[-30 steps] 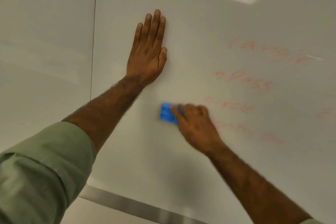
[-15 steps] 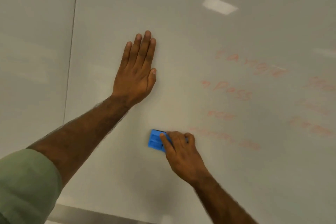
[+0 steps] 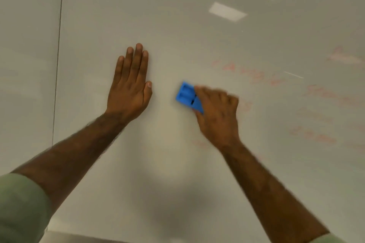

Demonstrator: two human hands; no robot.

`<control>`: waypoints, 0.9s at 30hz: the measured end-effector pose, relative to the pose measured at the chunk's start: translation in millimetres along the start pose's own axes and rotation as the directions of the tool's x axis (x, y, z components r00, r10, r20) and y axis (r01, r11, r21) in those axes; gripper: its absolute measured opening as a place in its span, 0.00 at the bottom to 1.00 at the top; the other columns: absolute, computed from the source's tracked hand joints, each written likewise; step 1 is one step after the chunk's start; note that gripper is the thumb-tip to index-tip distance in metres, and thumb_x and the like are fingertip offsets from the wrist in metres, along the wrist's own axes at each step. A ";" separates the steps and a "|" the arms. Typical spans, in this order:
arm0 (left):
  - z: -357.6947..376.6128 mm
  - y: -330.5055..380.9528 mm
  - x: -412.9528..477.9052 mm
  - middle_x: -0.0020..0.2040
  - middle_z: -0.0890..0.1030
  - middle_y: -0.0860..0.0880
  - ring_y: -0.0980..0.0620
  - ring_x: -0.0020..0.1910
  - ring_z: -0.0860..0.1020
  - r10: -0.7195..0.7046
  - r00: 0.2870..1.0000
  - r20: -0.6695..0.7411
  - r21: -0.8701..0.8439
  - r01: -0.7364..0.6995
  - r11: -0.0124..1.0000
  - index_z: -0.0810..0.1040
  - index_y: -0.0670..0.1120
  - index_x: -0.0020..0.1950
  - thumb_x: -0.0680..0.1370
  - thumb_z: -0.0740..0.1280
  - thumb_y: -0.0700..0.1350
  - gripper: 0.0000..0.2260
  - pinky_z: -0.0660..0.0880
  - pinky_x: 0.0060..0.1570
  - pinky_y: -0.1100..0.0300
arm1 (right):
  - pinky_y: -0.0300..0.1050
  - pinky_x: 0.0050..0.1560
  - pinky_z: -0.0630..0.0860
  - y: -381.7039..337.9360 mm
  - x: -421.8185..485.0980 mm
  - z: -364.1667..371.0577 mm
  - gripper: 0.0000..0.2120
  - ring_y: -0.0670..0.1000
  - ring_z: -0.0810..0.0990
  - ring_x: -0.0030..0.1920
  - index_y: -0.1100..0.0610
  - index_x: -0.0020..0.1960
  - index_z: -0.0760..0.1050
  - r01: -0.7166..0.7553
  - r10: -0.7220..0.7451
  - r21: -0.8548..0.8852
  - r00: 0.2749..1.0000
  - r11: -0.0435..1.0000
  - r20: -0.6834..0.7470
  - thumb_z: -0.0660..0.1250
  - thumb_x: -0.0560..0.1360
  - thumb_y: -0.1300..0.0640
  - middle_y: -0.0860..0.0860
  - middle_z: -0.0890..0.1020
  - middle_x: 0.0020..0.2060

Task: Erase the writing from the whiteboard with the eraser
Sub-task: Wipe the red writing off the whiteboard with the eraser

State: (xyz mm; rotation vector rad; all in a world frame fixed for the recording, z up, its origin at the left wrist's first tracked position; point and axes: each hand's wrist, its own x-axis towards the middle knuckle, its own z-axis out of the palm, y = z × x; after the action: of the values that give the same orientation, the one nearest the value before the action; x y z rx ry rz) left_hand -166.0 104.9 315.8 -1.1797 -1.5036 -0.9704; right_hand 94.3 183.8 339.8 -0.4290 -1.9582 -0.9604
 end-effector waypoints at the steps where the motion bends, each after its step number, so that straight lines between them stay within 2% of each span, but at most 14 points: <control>1: 1.0 -0.2 -1.6 0.86 0.48 0.40 0.40 0.86 0.47 -0.001 1.000 0.002 -0.007 0.001 1.000 0.46 0.40 0.86 0.83 0.53 0.47 0.32 0.42 0.84 0.47 | 0.56 0.52 0.65 -12.6 -32.3 9.1 0.31 0.59 0.73 0.55 0.57 0.72 0.67 0.041 -0.041 0.006 0.999 0.999 0.030 0.72 0.71 0.57 0.53 0.72 0.64; 3: 2.9 2.0 -4.5 0.86 0.48 0.40 0.41 0.86 0.47 0.002 1.000 -0.001 -0.002 -0.002 1.000 0.45 0.40 0.86 0.84 0.52 0.47 0.32 0.42 0.84 0.47 | 0.57 0.52 0.66 -33.6 -101.6 24.6 0.30 0.61 0.75 0.55 0.59 0.73 0.66 0.177 -0.179 0.026 0.978 0.984 0.107 0.69 0.72 0.61 0.56 0.70 0.65; 5: 3.2 4.1 -4.8 0.86 0.47 0.40 0.42 0.86 0.45 -0.002 1.000 0.006 0.010 0.002 1.000 0.45 0.40 0.86 0.84 0.52 0.47 0.32 0.42 0.84 0.48 | 0.58 0.53 0.65 -41.5 -149.8 34.5 0.27 0.62 0.76 0.58 0.60 0.74 0.64 0.296 -0.304 0.066 0.932 0.953 0.199 0.61 0.75 0.64 0.59 0.69 0.67; 6: 3.2 5.8 -4.2 0.86 0.46 0.40 0.42 0.86 0.45 0.001 1.000 0.005 0.013 -0.001 1.000 0.45 0.40 0.86 0.84 0.52 0.47 0.32 0.42 0.84 0.48 | 0.58 0.53 0.65 -38.2 -156.8 36.9 0.27 0.62 0.75 0.59 0.61 0.75 0.63 0.324 -0.334 0.081 0.917 0.943 0.220 0.58 0.75 0.65 0.59 0.68 0.68; 8: 4.0 10.0 -2.5 0.86 0.46 0.40 0.43 0.86 0.45 0.008 1.000 0.001 0.018 -0.008 1.000 0.45 0.40 0.85 0.84 0.51 0.47 0.32 0.41 0.84 0.48 | 0.58 0.54 0.66 -22.0 -140.3 34.1 0.28 0.62 0.74 0.60 0.61 0.75 0.63 0.339 -0.348 0.083 0.920 0.937 0.180 0.60 0.75 0.65 0.59 0.69 0.68; 11: 3.2 15.5 -2.0 0.86 0.46 0.41 0.43 0.86 0.45 0.002 1.000 0.019 0.019 -0.002 1.000 0.45 0.40 0.85 0.84 0.51 0.48 0.32 0.42 0.85 0.49 | 0.56 0.54 0.65 15.1 -70.3 11.9 0.31 0.60 0.76 0.57 0.59 0.73 0.66 0.211 -0.213 0.040 0.976 0.977 0.046 0.71 0.72 0.60 0.57 0.75 0.65; 14: 3.7 43.4 8.4 0.86 0.51 0.39 0.41 0.86 0.50 0.096 0.995 0.008 0.024 -0.096 0.995 0.50 0.38 0.85 0.84 0.52 0.48 0.31 0.47 0.85 0.47 | 0.55 0.52 0.66 65.8 12.4 -23.5 0.30 0.60 0.76 0.55 0.57 0.71 0.68 0.004 -0.002 0.037 0.998 0.999 -0.065 0.71 0.71 0.56 0.54 0.78 0.62; 16: 6.7 67.4 14.6 0.86 0.51 0.39 0.41 0.86 0.51 0.132 0.991 0.016 0.014 -0.132 0.991 0.51 0.38 0.85 0.84 0.53 0.47 0.31 0.48 0.84 0.46 | 0.55 0.52 0.67 82.6 39.9 -37.6 0.30 0.58 0.74 0.56 0.56 0.72 0.69 -0.051 0.054 0.049 0.996 0.998 -0.074 0.72 0.72 0.54 0.52 0.77 0.62; 18: 9.1 82.6 18.2 0.86 0.49 0.40 0.42 0.86 0.49 0.091 0.995 0.041 0.002 -0.092 0.996 0.50 0.38 0.85 0.83 0.53 0.47 0.31 0.47 0.85 0.46 | 0.55 0.51 0.67 79.6 33.2 -35.5 0.30 0.58 0.74 0.55 0.56 0.72 0.68 -0.055 0.057 0.039 0.996 0.998 -0.065 0.72 0.72 0.54 0.52 0.76 0.62; 21: 10.4 83.2 17.9 0.86 0.48 0.41 0.42 0.86 0.47 0.063 0.996 0.055 0.000 -0.064 0.998 0.48 0.39 0.85 0.83 0.52 0.47 0.32 0.45 0.85 0.47 | 0.56 0.51 0.67 51.5 -30.1 -11.8 0.30 0.60 0.76 0.53 0.58 0.71 0.68 0.013 -0.012 0.047 1.000 0.999 -0.017 0.71 0.71 0.57 0.54 0.76 0.62; 24: 12.1 83.0 17.1 0.86 0.48 0.40 0.42 0.86 0.47 0.076 0.996 0.042 0.004 -0.076 0.997 0.48 0.39 0.85 0.83 0.52 0.47 0.32 0.46 0.85 0.46 | 0.58 0.52 0.66 27.2 -108.6 11.3 0.31 0.61 0.76 0.55 0.59 0.73 0.67 0.167 -0.173 0.074 0.982 0.983 0.079 0.70 0.72 0.62 0.56 0.72 0.65; 27: 13.2 82.8 17.4 0.86 0.48 0.41 0.43 0.86 0.47 0.075 0.996 0.041 0.007 -0.076 0.997 0.48 0.39 0.85 0.83 0.53 0.47 0.32 0.47 0.85 0.46 | 0.58 0.53 0.66 34.0 -114.8 17.4 0.30 0.60 0.75 0.58 0.60 0.74 0.64 0.300 -0.306 0.078 0.947 0.951 0.097 0.67 0.74 0.62 0.57 0.70 0.68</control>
State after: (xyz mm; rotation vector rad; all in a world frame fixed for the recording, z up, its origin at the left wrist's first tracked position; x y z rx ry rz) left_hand -89.2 139.2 332.1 -1.2478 -1.4828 -0.8934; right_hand 168.2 226.9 254.3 -0.1466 -2.1889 -1.0824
